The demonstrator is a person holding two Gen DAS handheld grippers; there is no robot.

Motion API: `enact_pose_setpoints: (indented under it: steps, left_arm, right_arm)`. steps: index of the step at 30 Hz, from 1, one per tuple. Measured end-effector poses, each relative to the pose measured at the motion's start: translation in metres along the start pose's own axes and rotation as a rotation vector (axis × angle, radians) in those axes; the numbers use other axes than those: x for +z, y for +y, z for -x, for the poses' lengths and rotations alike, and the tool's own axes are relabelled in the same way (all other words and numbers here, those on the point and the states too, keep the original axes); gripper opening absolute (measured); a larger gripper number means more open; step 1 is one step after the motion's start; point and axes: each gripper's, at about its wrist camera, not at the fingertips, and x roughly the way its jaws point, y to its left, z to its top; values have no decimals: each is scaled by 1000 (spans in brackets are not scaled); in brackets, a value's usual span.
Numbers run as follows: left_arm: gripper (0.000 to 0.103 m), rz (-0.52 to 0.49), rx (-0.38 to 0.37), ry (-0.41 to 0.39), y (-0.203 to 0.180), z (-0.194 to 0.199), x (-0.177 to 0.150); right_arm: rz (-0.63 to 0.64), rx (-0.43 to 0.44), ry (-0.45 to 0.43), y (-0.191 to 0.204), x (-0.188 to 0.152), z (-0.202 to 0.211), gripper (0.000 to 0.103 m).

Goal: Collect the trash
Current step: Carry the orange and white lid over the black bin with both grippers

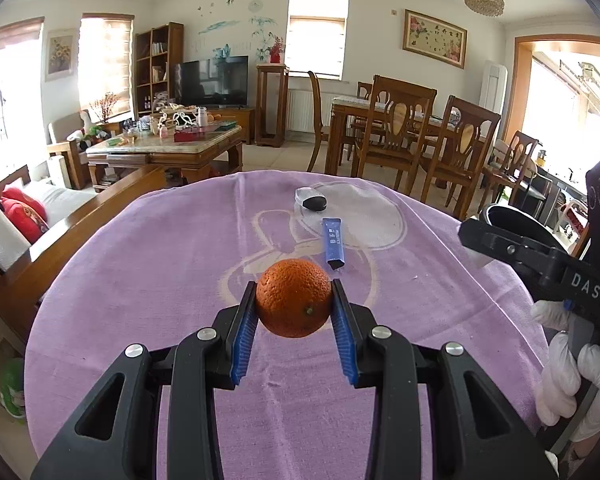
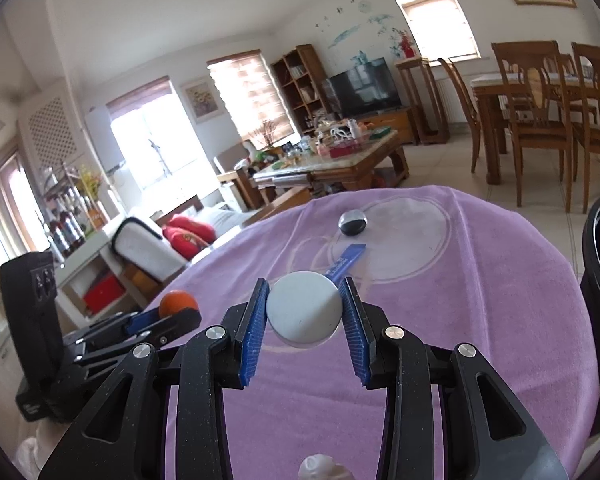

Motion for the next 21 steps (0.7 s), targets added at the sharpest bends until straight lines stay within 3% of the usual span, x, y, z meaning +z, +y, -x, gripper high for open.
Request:
enact_pose_setpoints:
  steps: [8,21]
  left_arm:
    - [35,-36,-98,-11,-41,-2,20]
    - [35,-157,-297,-45,-191,-25,50]
  right_arm:
    - [-5,-55,-52,-44,9,38,37]
    - [-152,-158,-208,-159,10,147,37]
